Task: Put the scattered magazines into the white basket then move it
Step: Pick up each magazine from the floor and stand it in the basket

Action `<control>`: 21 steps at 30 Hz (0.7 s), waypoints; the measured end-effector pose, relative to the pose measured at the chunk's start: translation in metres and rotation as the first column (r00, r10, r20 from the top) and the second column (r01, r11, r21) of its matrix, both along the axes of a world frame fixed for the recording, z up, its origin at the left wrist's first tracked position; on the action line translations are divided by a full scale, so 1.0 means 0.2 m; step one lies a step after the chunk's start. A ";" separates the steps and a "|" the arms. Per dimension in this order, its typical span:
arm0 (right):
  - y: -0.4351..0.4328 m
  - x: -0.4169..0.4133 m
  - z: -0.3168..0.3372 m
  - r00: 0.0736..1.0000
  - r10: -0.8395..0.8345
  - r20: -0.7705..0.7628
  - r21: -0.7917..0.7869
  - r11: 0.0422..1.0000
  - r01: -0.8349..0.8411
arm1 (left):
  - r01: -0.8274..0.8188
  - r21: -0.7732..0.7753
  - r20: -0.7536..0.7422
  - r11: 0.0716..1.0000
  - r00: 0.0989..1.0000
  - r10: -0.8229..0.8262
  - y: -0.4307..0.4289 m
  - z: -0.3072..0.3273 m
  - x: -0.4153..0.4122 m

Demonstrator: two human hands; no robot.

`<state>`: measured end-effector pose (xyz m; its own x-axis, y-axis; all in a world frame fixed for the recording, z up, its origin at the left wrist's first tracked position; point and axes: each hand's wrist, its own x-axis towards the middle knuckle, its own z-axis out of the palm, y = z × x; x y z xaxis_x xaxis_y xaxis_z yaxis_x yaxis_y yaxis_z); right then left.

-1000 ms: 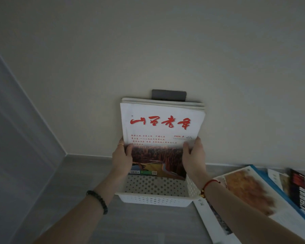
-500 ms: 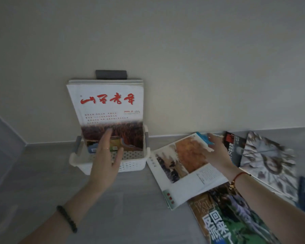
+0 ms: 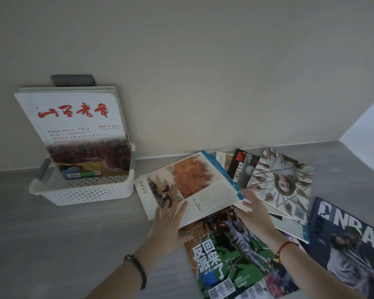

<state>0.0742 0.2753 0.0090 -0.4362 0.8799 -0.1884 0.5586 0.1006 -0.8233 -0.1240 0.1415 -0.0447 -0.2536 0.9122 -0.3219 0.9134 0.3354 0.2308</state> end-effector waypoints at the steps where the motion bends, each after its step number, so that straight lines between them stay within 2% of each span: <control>1: 0.00 0.03 -0.01 1.000 0.015 0.002 -0.013 1.000 -0.015 | -0.020 -0.035 -0.029 0.999 0.999 0.019 0.02 -0.02 0.02; 5: 0.02 0.14 -0.05 0.998 0.062 0.020 -0.032 0.998 -0.062 | -0.065 -0.064 -0.166 0.996 0.985 0.053 0.07 -0.03 0.06; 9: 0.03 0.19 -0.08 0.994 0.098 0.047 -0.044 0.994 -0.096 | -0.014 -0.110 -0.245 0.994 0.969 -0.014 0.07 -0.01 0.09; 16: 0.00 0.19 -0.10 0.980 0.192 0.045 -0.095 0.978 -0.188 | 0.052 -0.180 -0.178 0.982 0.980 -0.084 0.02 0.11 0.12; 19: -0.02 0.17 -0.12 0.981 0.191 -0.005 -0.218 0.958 -0.188 | 0.051 -0.154 -0.147 0.987 0.986 -0.074 -0.01 0.15 0.18; 21: -0.04 0.16 -0.12 0.987 0.150 -0.059 -0.393 0.905 -0.161 | -0.008 -0.085 -0.111 0.996 0.994 -0.002 -0.03 0.19 0.22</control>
